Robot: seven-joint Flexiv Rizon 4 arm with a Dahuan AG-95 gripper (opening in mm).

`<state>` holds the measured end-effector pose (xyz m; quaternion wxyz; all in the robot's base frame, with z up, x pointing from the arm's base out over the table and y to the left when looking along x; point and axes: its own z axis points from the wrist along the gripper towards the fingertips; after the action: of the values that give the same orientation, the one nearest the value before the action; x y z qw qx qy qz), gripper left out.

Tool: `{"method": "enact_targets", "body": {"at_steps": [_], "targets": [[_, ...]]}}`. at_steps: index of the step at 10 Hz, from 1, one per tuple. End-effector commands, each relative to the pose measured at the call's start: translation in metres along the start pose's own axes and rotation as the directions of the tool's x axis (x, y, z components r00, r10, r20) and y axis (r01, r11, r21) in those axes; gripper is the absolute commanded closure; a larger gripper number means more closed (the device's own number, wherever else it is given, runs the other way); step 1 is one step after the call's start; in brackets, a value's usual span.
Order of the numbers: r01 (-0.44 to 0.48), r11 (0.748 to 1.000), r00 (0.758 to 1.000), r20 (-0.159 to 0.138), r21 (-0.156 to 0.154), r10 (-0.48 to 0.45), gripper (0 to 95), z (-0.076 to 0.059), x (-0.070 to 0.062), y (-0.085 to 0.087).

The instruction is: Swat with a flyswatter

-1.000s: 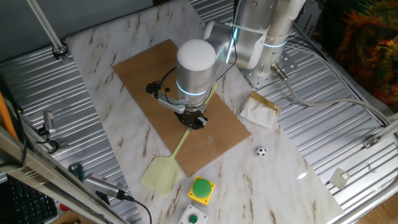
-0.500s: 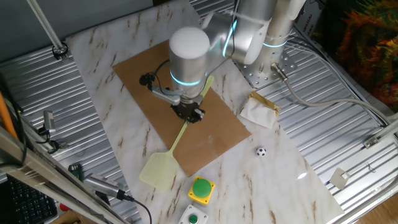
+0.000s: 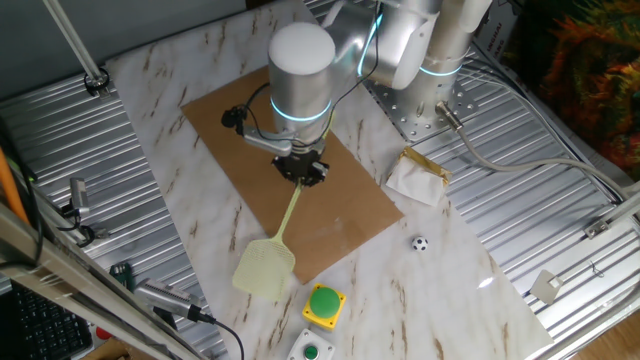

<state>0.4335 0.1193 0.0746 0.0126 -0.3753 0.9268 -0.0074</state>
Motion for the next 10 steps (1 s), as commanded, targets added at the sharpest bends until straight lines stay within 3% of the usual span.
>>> {"method": "enact_targets", "body": {"at_steps": [1,5,10], "targets": [[0.172,0.985,0.985,-0.002,-0.002,-0.172,95.0,-0.0024,-0.0047,-0.0026],[0.316,0.949,0.949,0.002,-0.005,-0.316,95.0,-0.0059,-0.0131,-0.0082],[0.318,0.948,0.948,0.010,-0.006,-0.318,95.0,-0.0062,-0.0136,-0.0084]]}}
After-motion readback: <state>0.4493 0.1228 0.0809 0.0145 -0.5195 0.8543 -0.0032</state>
